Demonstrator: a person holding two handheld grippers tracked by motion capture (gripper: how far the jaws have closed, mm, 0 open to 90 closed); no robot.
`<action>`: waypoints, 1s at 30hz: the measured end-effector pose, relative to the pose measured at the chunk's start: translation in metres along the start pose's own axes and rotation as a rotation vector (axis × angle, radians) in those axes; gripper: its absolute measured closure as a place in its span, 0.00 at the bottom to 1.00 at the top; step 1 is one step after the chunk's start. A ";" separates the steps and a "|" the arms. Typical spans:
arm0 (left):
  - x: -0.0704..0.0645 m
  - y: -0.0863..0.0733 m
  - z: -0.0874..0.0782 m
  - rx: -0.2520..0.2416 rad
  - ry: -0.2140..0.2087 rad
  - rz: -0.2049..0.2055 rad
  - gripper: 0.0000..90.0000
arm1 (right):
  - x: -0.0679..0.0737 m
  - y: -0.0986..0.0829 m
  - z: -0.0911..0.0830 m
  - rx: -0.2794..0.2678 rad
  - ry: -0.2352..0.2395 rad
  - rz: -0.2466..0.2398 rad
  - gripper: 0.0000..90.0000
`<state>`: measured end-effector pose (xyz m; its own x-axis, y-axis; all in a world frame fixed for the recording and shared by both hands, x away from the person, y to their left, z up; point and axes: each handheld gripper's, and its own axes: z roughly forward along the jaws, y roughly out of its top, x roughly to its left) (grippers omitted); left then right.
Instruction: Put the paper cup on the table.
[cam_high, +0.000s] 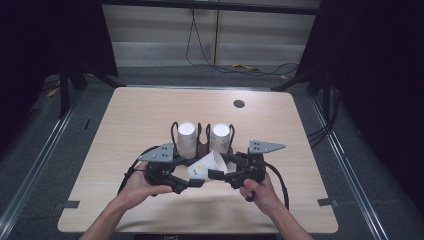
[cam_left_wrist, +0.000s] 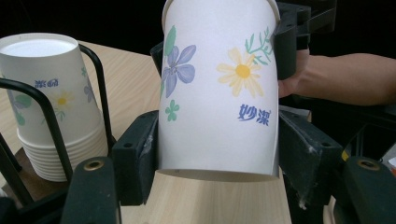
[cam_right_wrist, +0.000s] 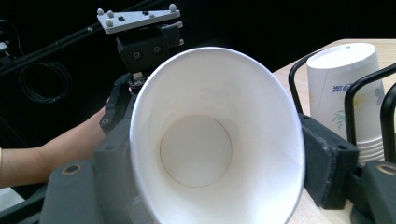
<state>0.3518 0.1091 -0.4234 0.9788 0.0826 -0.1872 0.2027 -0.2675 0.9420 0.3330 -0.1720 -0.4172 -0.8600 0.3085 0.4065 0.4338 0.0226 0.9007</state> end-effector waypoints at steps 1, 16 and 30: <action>0.000 0.000 0.000 -0.007 0.002 -0.006 0.37 | 0.000 0.000 0.000 0.002 0.000 -0.002 0.29; 0.007 -0.007 -0.001 0.033 0.077 -0.049 0.18 | 0.000 0.001 -0.003 0.038 -0.071 -0.022 0.30; 0.015 -0.017 -0.007 0.092 0.163 -0.086 0.18 | -0.004 0.001 -0.014 0.105 -0.177 -0.010 0.30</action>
<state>0.3627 0.1221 -0.4405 0.9420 0.2612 -0.2108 0.2940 -0.3391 0.8936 0.3335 -0.1862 -0.4159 -0.8079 0.4696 0.3560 0.4591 0.1228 0.8799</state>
